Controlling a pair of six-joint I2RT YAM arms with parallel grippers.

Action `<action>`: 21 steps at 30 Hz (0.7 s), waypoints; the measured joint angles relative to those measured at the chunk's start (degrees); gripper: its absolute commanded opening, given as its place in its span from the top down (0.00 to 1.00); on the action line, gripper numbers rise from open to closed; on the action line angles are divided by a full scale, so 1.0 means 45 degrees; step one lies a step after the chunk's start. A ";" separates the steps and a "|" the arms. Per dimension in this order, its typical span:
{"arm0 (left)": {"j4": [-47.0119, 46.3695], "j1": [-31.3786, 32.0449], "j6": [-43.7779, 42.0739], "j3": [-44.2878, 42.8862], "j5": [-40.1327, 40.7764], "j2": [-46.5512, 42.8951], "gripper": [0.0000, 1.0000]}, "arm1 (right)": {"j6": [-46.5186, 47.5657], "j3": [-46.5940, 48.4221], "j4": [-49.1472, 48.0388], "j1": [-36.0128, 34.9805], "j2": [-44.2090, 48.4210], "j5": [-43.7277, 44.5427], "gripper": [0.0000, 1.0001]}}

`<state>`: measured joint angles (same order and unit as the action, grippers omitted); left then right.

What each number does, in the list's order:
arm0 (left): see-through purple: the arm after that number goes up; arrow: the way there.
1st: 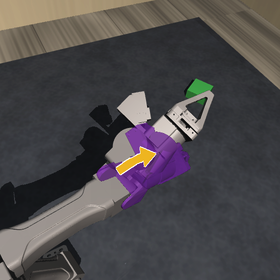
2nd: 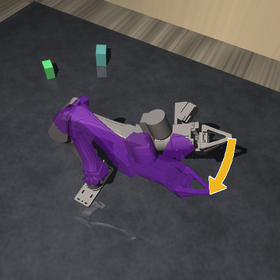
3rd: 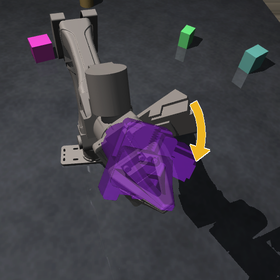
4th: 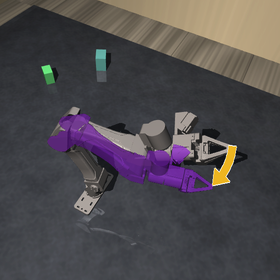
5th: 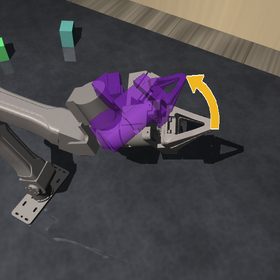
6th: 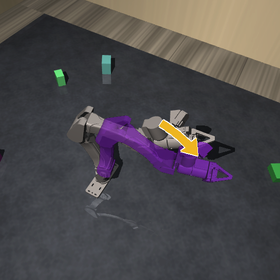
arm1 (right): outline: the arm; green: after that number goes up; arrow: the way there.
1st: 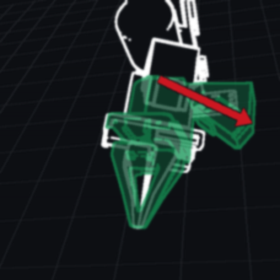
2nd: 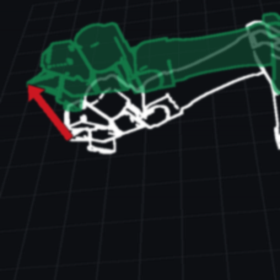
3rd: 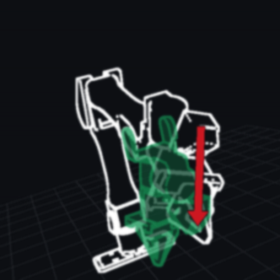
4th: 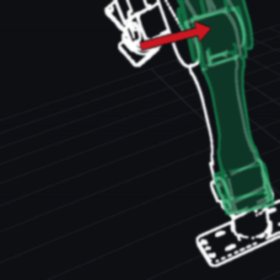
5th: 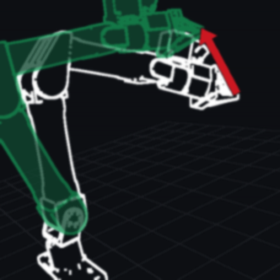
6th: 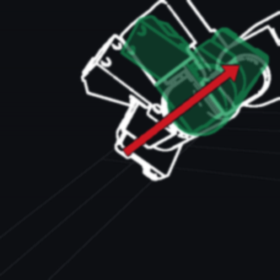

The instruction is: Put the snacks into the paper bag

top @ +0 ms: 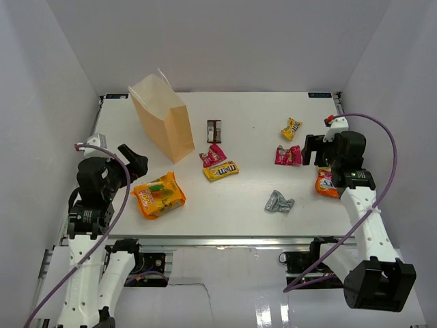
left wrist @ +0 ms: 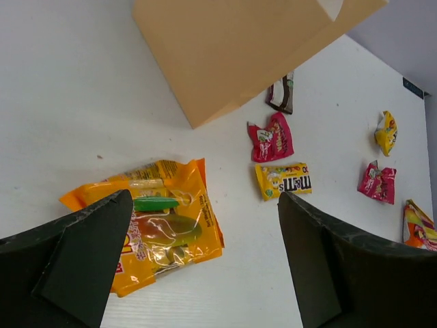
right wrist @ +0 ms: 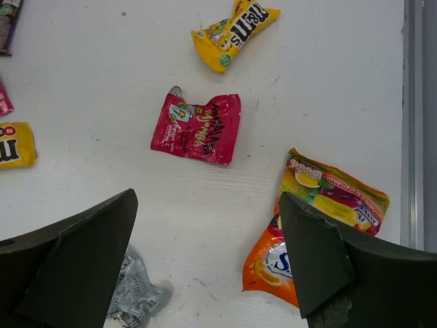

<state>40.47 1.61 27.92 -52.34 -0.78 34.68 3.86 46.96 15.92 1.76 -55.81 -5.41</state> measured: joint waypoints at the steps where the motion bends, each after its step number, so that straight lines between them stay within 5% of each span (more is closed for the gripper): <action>1: 0.0126 0.0000 0.0151 0.0049 -0.0185 0.0228 0.02 | 0.0141 0.0000 0.0034 0.0000 0.0049 -0.0209 0.10; 11: 0.1316 0.0248 0.2628 0.0690 -0.1350 0.2725 0.02 | 0.5100 -0.0039 0.1535 0.0000 0.0840 -0.5367 0.10; 21: 0.2943 0.5343 0.5251 -0.0971 0.2550 0.7499 0.08 | 0.6654 -0.1015 0.2123 0.0000 0.0845 -0.6727 0.10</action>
<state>53.71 25.65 51.55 -56.71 10.70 68.42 33.80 42.39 25.47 1.76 -52.01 -35.68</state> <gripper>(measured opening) 0.939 0.900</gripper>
